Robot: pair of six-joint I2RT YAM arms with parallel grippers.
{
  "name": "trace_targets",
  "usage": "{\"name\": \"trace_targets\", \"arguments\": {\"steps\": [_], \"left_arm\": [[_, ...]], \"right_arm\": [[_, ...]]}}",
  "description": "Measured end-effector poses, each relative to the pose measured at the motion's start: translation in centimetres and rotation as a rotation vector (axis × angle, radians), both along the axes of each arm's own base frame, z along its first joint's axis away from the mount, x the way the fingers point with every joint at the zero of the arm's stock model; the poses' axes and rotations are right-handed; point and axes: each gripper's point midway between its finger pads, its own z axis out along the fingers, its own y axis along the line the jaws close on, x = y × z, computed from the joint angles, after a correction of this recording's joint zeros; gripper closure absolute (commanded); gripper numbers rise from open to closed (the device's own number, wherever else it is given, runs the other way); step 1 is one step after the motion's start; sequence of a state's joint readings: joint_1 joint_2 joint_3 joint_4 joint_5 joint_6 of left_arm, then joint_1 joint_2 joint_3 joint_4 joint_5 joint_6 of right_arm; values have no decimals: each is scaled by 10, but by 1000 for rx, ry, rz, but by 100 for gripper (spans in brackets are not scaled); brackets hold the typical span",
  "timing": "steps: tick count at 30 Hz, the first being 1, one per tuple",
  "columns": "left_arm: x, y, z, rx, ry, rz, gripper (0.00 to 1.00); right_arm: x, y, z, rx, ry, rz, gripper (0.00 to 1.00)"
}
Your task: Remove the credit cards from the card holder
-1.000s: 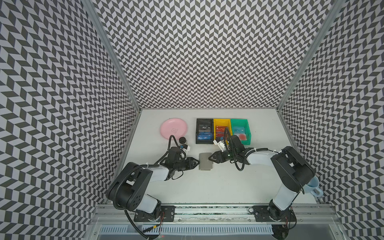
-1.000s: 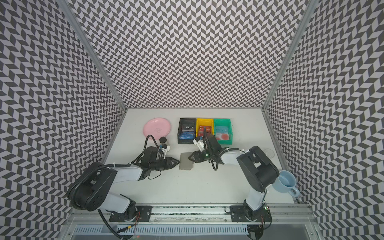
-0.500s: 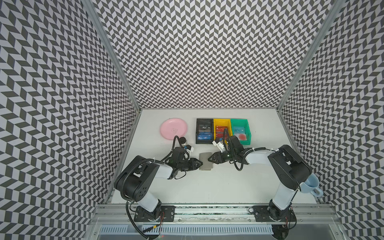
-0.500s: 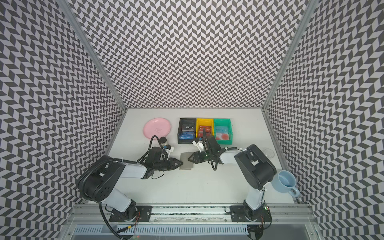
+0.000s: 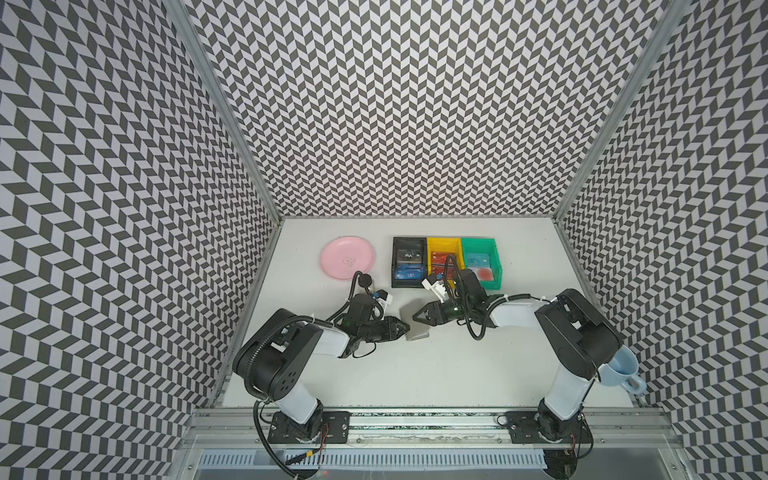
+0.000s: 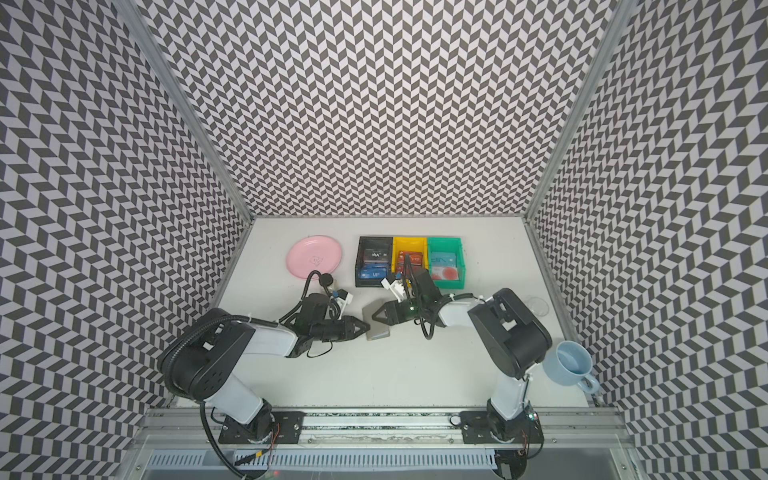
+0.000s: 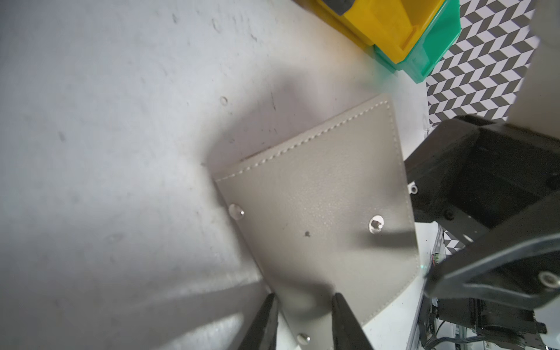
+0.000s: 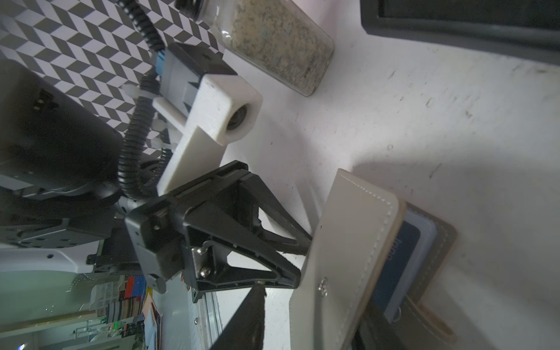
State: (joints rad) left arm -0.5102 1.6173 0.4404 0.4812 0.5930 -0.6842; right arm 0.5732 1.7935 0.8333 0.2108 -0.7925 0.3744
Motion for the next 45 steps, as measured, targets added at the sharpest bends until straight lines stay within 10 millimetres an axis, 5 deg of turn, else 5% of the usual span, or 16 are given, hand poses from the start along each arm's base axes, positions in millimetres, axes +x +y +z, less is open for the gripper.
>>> {"name": "trace_targets", "arguments": {"steps": [6, 14, 21, 29, 45], "left_arm": [[5, 12, 27, 5, -49, 40, 67], [19, 59, 79, 0, -173, 181, 66], [15, 95, 78, 21, -165, 279, 65], [5, 98, 61, 18, -106, 273, 65], [5, 87, 78, -81, -102, 250, 66]], "right_arm": [[-6, 5, 13, 27, -5, 23, 55], [-15, 25, 31, 42, -30, 75, 55], [-24, 52, 44, 63, -58, 138, 55], [-37, 69, 12, 17, -3, 178, 55], [-39, 67, -27, -48, 55, 170, 62]]}}
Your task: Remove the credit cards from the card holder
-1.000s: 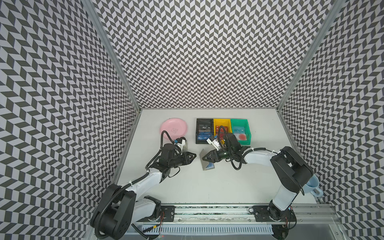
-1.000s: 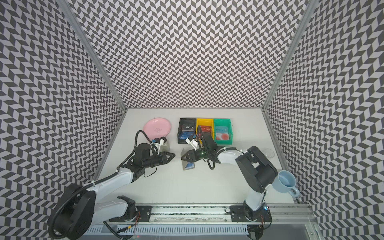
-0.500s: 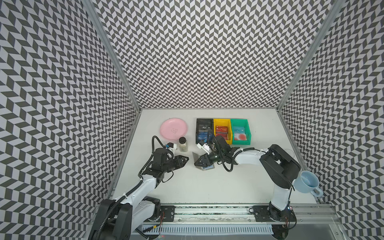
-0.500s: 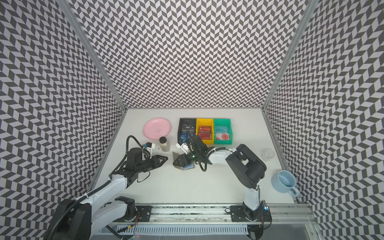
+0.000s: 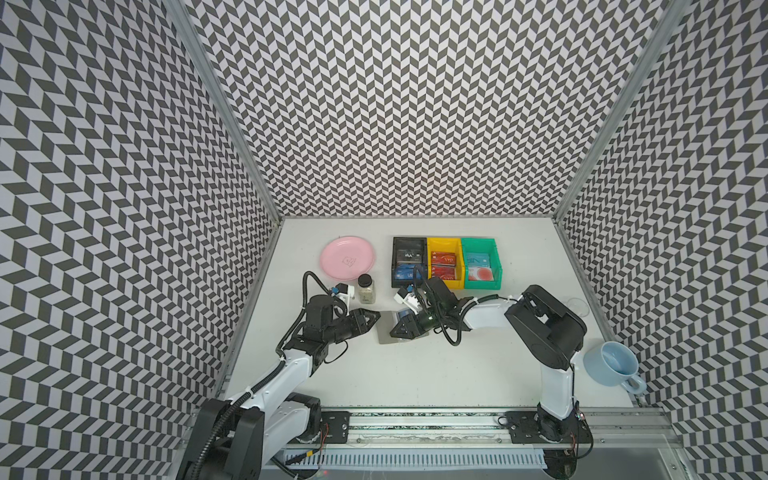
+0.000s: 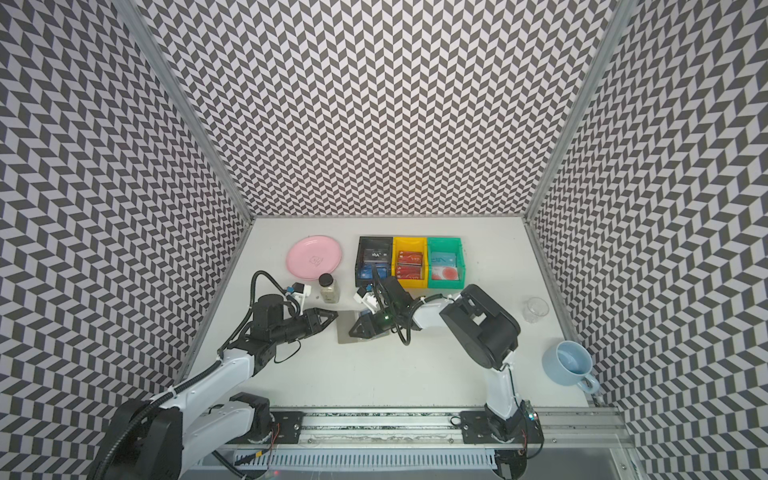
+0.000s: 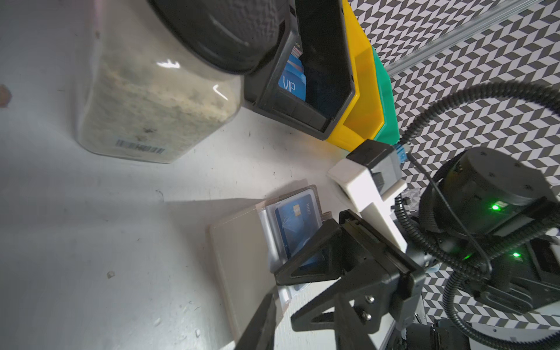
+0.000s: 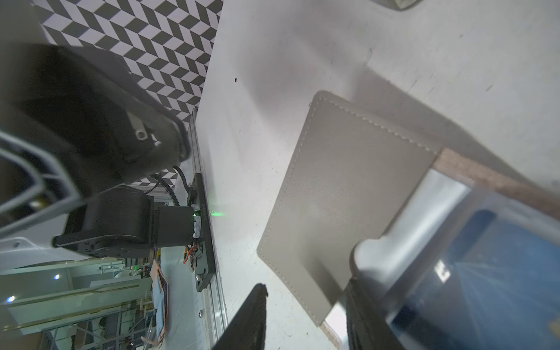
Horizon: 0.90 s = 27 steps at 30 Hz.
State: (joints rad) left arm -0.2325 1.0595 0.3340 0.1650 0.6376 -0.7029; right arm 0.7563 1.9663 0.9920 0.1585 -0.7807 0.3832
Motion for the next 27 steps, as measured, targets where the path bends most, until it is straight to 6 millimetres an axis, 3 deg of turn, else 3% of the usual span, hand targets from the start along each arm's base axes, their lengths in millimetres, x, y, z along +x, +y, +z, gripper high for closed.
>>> {"name": "trace_targets", "arguments": {"steps": [5, 15, 21, 27], "left_arm": [[2, -11, -1, -35, 2, -24, 66], [-12, -18, -56, -9, 138, -41, 66], [-10, -18, -73, 7, 171, -36, 67], [-10, -17, -77, 6, 165, -36, 67]], "right_arm": [[0, 0, -1, -3, -1, -2, 63], [0, -2, -3, -11, -7, 3, 63], [0, -4, -1, -21, -10, -2, 63], [5, -13, 11, -33, -27, -21, 64]]}}
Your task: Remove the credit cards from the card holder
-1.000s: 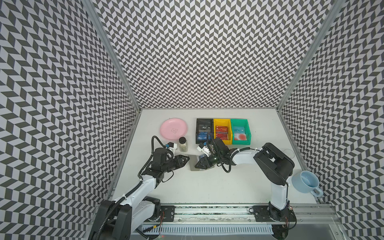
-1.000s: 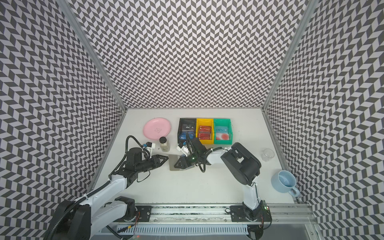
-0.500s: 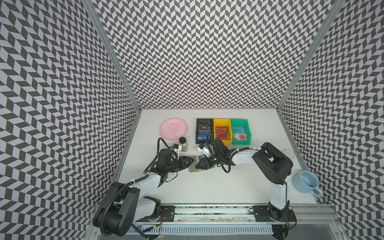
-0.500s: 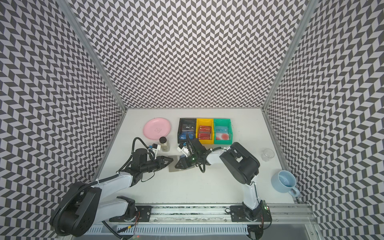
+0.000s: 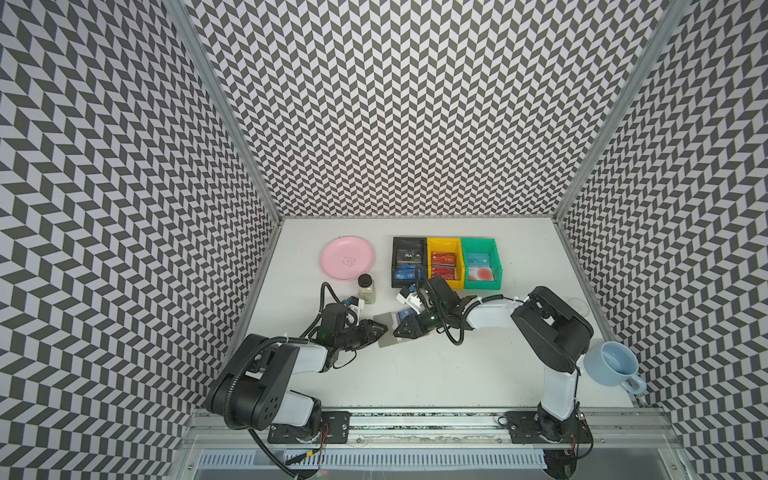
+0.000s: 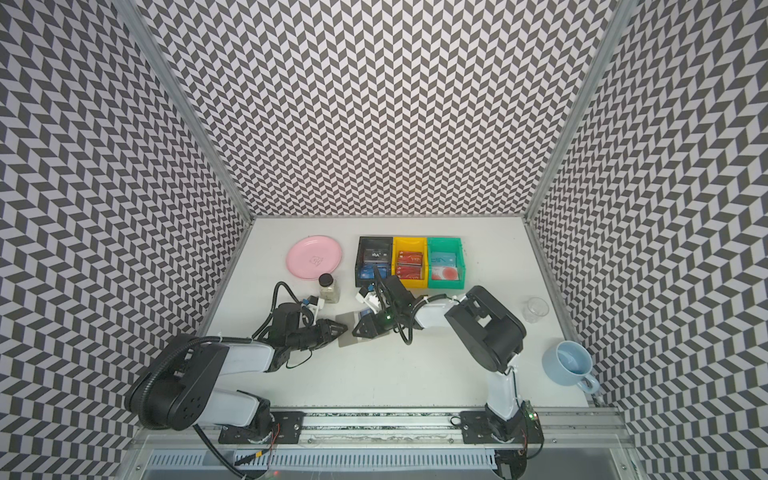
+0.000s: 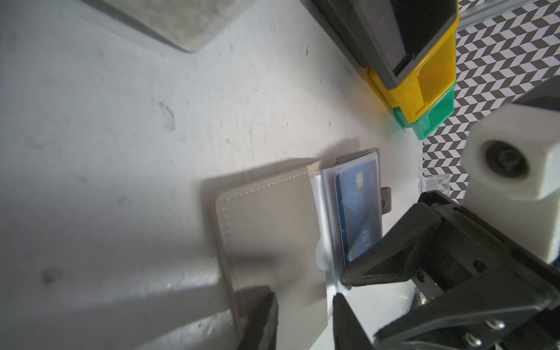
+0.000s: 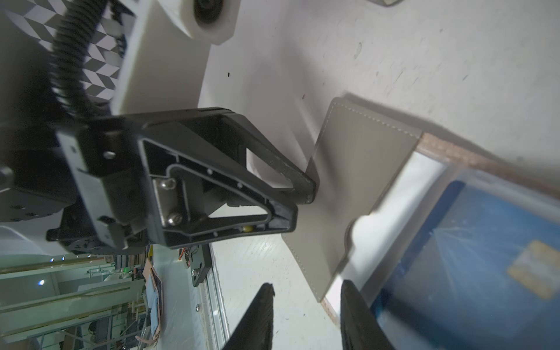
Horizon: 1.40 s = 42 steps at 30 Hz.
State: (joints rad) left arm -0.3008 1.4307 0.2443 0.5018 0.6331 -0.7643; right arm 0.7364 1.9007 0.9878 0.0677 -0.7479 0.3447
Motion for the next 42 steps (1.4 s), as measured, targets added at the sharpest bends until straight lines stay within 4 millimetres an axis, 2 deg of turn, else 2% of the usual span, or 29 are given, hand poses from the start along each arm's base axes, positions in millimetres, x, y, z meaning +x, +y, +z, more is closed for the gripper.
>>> {"name": "trace_targets", "arguments": {"steps": [5, 9, 14, 18, 24, 32, 42], "left_arm": [[0, 0, 1, 2, -6, 0, 67], [3, 0, 6, 0, -27, 5, 67], [1, -3, 8, 1, -35, -7, 67], [-3, -10, 9, -1, -37, -30, 67], [-1, -15, 10, -8, -32, -38, 67], [2, -21, 12, -16, -34, -47, 67], [9, -36, 5, -32, -17, -74, 68]], "right_arm": [[14, -12, 23, 2, -59, -40, 70], [30, -18, 28, -23, -91, -73, 79], [40, -22, 16, -77, -100, -98, 82], [43, -31, -2, -138, -85, -125, 83], [45, -44, -15, -186, -78, -159, 84], [50, -54, -16, -192, -88, -170, 84], [48, -54, -20, -188, -87, -165, 84]]}}
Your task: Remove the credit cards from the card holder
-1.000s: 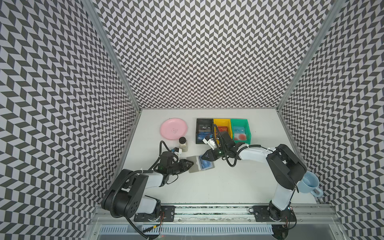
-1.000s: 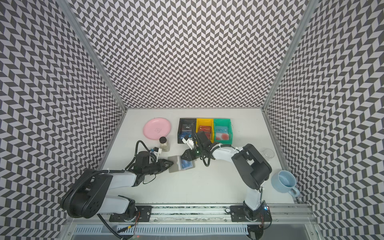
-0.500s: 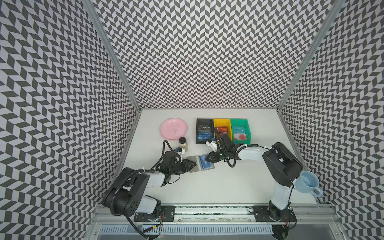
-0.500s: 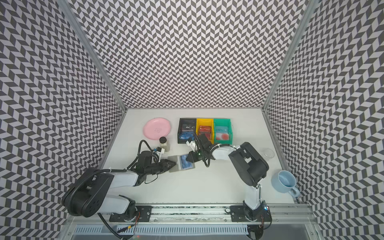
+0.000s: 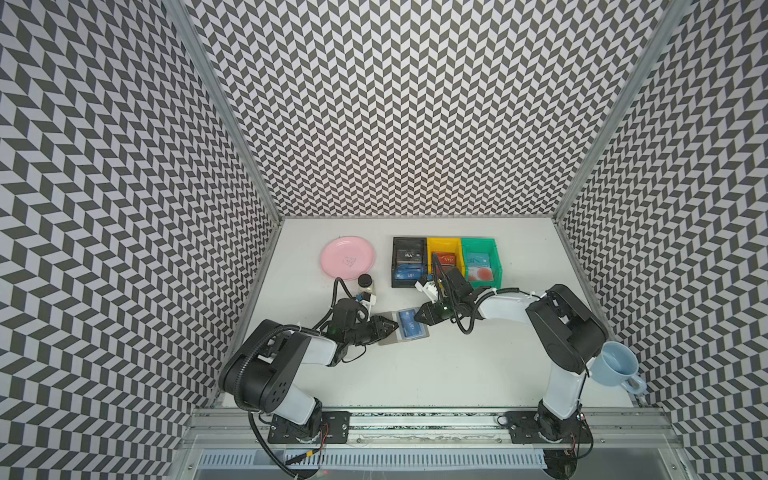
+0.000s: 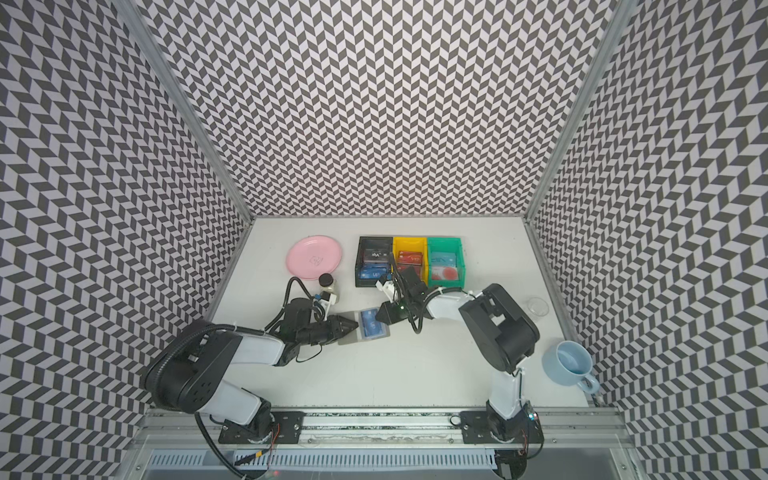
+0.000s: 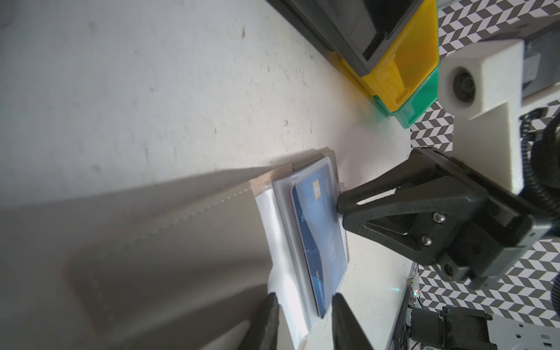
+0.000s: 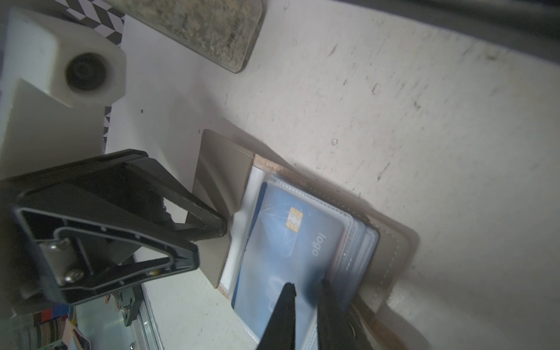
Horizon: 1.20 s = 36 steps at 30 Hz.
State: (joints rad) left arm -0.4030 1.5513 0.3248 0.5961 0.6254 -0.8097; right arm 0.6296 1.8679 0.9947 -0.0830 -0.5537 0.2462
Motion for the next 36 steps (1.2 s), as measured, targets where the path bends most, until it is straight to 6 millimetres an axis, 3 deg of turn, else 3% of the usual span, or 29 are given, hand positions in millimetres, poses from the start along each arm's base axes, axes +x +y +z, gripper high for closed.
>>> {"name": "trace_targets", "arguments": {"steps": [28, 36], "left_arm": [[7, -15, -7, -36, 25, -20, 77], [7, -16, -10, -56, 48, -13, 84]], "right_arm": [[1, 2, -3, 24, -4, 11, 85], [1, 3, -3, 28, -4, 13, 85]]}}
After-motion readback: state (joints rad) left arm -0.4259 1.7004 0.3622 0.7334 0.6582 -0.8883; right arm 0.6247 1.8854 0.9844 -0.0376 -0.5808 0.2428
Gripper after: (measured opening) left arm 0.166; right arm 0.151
